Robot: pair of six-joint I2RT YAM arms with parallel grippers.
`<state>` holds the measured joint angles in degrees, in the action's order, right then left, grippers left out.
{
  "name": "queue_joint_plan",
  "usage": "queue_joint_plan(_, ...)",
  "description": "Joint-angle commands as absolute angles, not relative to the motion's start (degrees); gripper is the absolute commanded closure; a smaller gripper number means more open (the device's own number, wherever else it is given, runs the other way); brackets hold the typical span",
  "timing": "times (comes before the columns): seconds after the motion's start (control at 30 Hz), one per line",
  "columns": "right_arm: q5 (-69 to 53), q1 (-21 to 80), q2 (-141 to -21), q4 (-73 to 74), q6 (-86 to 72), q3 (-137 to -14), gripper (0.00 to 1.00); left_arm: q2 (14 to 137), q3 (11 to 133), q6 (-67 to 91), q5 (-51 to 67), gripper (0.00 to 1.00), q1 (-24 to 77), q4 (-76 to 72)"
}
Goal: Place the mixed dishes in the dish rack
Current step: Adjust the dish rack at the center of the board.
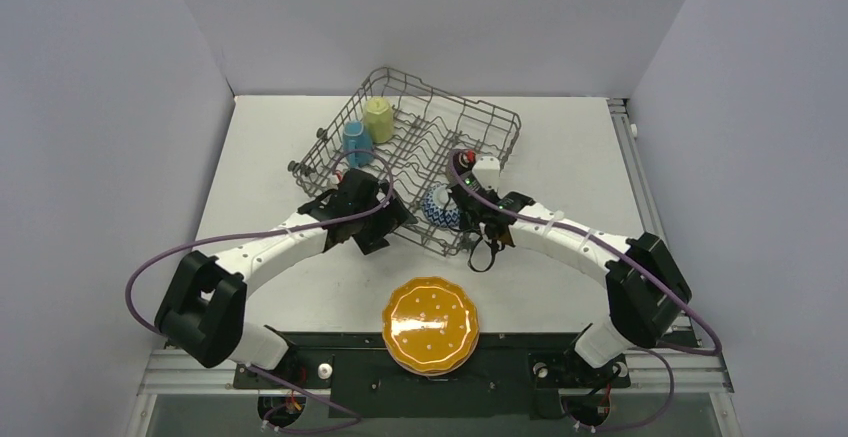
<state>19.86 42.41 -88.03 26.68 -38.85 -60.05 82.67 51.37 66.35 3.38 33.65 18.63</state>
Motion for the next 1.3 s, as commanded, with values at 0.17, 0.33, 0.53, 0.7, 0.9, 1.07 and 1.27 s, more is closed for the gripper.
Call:
queue_joint_plan(0.17, 15.1, 52.5, -94.3, 22.6, -41.1, -69.3, 1.0, 77.7, 48.9, 60.0, 4.6, 0.16, 30.6, 24.0)
queue_joint_plan(0.33, 14.4, 54.8, -96.5, 21.3, -42.6, -71.2, 1.0, 75.0, 46.9, 57.1, 5.1, 0.28, 27.0, 25.8)
queue_joint_plan(0.53, 14.5, 57.4, -99.8, 21.4, -42.9, -74.9, 1.0, 73.8, 45.9, 54.3, 7.1, 0.45, 23.3, 26.6)
queue_joint_plan(0.7, 14.3, 59.1, -101.9, 21.6, -42.9, -77.0, 1.0, 75.5, 46.7, 52.5, 7.3, 0.46, 21.5, 27.9)
queue_joint_plan(0.9, 14.2, 61.1, -103.3, 21.6, -43.2, -78.3, 1.0, 76.3, 47.1, 51.4, 7.4, 0.48, 20.1, 27.6)
queue_joint_plan(1.07, 14.3, 62.3, -103.6, 21.0, -43.2, -78.1, 1.0, 76.8, 47.4, 50.3, 7.3, 0.69, 19.3, 27.8)
queue_joint_plan(1.27, 14.9, 62.5, -103.4, 21.1, -42.9, -77.2, 1.0, 77.0, 47.7, 49.3, 6.5, 1.0, 19.0, 28.3)
